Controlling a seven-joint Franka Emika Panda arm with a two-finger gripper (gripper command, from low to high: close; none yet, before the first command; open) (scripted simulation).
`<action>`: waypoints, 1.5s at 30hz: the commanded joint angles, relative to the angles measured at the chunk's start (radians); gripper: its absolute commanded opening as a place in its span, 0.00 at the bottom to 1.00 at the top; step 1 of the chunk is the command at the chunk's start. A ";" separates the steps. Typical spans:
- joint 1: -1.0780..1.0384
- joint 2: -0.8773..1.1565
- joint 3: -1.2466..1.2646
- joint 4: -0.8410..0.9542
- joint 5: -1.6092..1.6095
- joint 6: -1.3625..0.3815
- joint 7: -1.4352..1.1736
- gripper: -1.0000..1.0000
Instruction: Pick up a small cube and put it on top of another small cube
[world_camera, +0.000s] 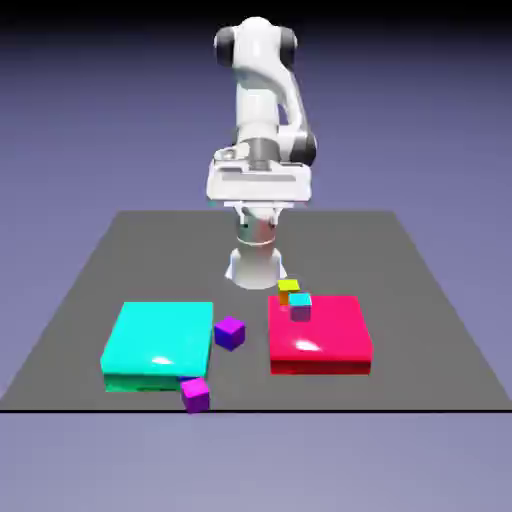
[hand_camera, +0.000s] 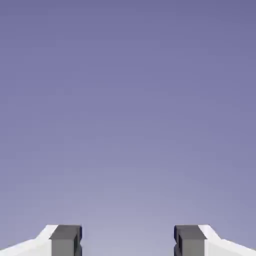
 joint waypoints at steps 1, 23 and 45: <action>0.009 0.036 -0.014 0.030 0.002 -0.030 -0.015 0.50; 0.196 0.834 -0.326 0.684 0.040 -0.699 -0.355 0.50; 0.291 1.304 -0.488 1.019 0.072 -1.012 -0.546 0.00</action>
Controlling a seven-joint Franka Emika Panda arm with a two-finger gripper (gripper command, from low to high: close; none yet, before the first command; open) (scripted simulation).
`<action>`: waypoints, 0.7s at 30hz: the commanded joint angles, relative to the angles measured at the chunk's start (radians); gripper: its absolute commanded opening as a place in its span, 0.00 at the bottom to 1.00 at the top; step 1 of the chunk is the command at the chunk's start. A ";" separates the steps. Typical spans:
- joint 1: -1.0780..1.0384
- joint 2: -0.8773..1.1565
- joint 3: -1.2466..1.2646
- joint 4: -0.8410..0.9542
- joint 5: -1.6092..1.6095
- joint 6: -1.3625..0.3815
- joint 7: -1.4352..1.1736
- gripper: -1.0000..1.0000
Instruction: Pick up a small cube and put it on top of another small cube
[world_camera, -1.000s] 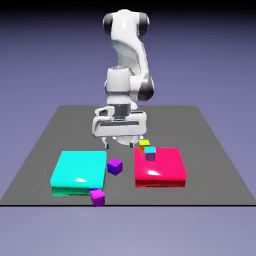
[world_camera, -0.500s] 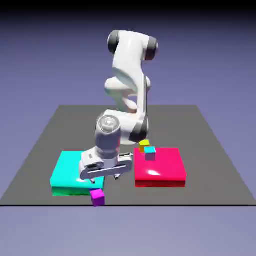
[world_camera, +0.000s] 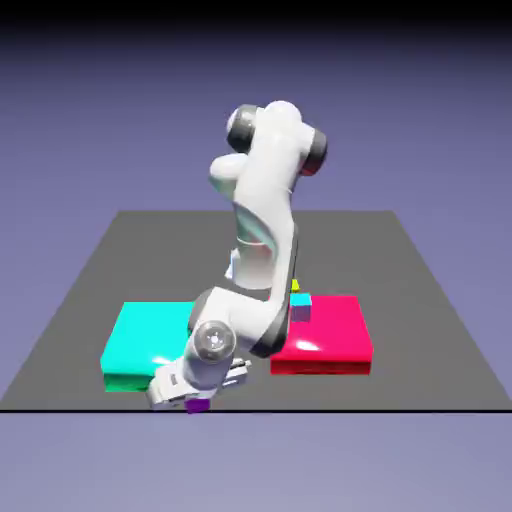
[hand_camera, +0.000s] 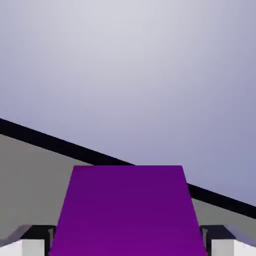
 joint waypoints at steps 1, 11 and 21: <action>0.007 -0.023 -0.008 0.021 -0.010 -0.043 0.003 0.00; -0.085 -0.333 0.081 -0.272 0.158 -0.009 0.405 0.00; -0.271 -0.645 0.142 -0.634 0.310 0.086 0.827 0.00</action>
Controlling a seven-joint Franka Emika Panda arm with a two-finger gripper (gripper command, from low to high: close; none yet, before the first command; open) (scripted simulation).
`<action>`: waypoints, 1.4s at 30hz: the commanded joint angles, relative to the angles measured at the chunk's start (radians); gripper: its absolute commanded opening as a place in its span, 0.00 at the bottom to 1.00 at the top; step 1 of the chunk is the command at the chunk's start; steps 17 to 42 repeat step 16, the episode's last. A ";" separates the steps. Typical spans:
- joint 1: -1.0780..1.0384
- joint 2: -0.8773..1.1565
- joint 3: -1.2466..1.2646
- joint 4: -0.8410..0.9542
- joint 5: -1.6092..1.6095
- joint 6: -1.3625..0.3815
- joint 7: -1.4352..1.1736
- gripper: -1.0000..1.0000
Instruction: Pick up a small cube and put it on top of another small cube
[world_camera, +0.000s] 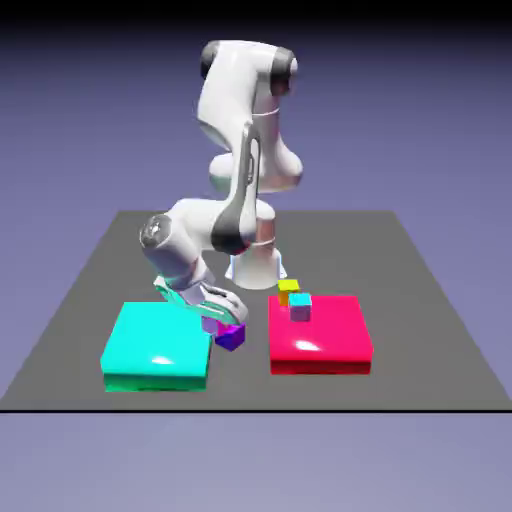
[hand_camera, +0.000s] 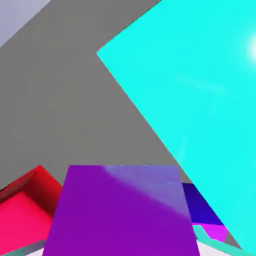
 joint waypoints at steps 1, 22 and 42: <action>-0.020 -0.029 0.005 -0.036 0.010 0.010 0.041 0.00; -0.122 -0.027 0.086 -0.277 0.180 0.214 0.116 1.00; -0.122 -0.027 0.086 -0.277 0.180 0.214 0.116 1.00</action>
